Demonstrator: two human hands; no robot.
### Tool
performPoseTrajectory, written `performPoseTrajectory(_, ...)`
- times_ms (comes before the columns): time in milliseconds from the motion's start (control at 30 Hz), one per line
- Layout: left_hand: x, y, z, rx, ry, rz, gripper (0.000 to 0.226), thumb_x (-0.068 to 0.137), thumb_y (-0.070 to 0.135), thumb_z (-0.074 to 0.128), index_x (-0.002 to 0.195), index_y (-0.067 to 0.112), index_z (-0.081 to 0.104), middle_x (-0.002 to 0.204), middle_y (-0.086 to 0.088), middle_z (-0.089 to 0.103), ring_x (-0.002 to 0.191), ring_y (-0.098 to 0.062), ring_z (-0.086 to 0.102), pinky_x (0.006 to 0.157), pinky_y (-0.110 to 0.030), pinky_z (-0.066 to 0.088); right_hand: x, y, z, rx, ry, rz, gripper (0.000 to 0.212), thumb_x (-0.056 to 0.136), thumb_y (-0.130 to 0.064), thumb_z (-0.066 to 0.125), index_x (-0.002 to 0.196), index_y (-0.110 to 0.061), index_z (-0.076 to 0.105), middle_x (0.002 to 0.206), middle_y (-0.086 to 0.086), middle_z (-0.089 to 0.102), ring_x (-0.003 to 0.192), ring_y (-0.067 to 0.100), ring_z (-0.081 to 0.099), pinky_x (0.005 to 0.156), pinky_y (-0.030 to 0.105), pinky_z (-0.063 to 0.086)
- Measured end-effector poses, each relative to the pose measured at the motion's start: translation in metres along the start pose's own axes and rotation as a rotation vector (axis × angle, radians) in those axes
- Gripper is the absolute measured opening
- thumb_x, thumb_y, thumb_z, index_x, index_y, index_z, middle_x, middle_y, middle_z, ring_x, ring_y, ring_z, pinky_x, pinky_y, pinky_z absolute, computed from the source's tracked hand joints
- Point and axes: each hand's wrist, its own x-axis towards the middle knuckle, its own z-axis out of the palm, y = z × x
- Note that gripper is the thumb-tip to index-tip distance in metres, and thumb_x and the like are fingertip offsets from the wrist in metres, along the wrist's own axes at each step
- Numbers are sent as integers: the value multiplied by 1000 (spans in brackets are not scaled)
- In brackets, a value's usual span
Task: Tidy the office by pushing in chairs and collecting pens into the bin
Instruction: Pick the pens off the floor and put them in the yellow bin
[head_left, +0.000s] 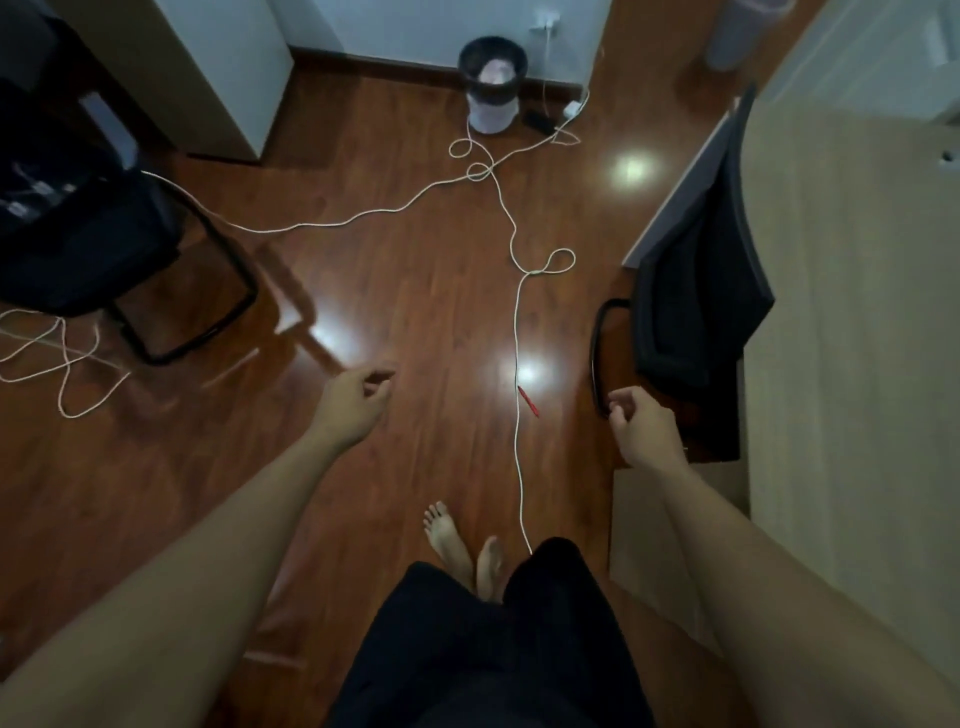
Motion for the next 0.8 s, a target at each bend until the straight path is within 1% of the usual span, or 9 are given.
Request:
performPoseTrajectory(133, 41, 5, 0, -18, 48, -81, 29, 103, 23, 67, 128, 14, 76, 118, -9, 79, 100, -23, 73, 88, -29, 50, 31, 3, -2, -16, -41, 67, 29, 109, -21, 56, 137, -17, 64, 128, 6, 71, 115, 22, 66, 85, 30, 49)
performPoseTrajectory(233, 64, 4, 3, -18, 52, -142, 29, 102, 25, 68, 127, 13, 76, 119, -11, 79, 106, -28, 73, 94, -35, 53, 63, 2, 2, -34, -112, 62, 31, 108, -23, 58, 138, -17, 63, 127, 6, 71, 115, 24, 67, 87, 31, 51)
performPoseTrajectory(300, 78, 2, 6, -35, 52, -196, 28, 102, 25, 68, 127, 14, 77, 120, -11, 79, 110, -31, 73, 96, -38, 54, 85, -3, 6, -74, -159, 61, 32, 106, -23, 59, 137, -15, 64, 125, 8, 72, 111, 24, 68, 87, 31, 51)
performPoseTrajectory(367, 90, -5, 13, -61, 50, -259, 28, 102, 26, 68, 127, 16, 77, 121, -10, 79, 110, -30, 73, 97, -39, 55, 111, -10, 13, -111, -212, 51, 31, 105, -24, 61, 135, -16, 65, 124, 7, 73, 106, 21, 66, 86, 32, 52)
performPoseTrajectory(433, 101, -12, 19, -139, 73, -318, 28, 102, 27, 67, 127, 19, 75, 117, -9, 80, 106, -27, 75, 96, -39, 57, 139, -17, 22, -132, -256, 33, 31, 104, -25, 63, 134, -16, 65, 123, 6, 73, 109, 23, 67, 92, 35, 56)
performPoseTrajectory(500, 110, -19, 23, -277, 123, -399, 25, 104, 22, 64, 127, 17, 73, 115, -7, 79, 98, -25, 77, 93, -38, 59, 166, -21, 34, -141, -279, 26, 31, 103, -26, 64, 132, -16, 67, 120, 5, 74, 111, 23, 68, 96, 38, 57)
performPoseTrajectory(600, 116, -44, 31, -385, 205, -492, 18, 103, 16, 63, 117, 24, 71, 112, -10, 80, 90, -27, 78, 94, -45, 62, 195, -21, 56, -151, -291, 46, 29, 102, -25, 65, 129, -15, 68, 109, 1, 72, 103, 20, 64, 93, 35, 54)
performPoseTrajectory(700, 117, -88, 61, -369, 143, -546, 18, 96, 27, 64, 111, 32, 72, 106, -5, 82, 93, -26, 80, 99, -49, 61, 216, -9, 80, -165, -316, 87, 29, 102, -24, 63, 129, -15, 67, 108, 2, 70, 104, 22, 63, 90, 34, 50)
performPoseTrajectory(800, 134, -142, 106, -318, 70, -547, 33, 79, 54, 57, 105, 40, 73, 103, 2, 82, 94, -23, 80, 96, -51, 61, 238, 14, 109, -173, -324, 109, 30, 101, -24, 63, 129, -14, 67, 106, 2, 71, 114, 30, 67, 93, 38, 53)
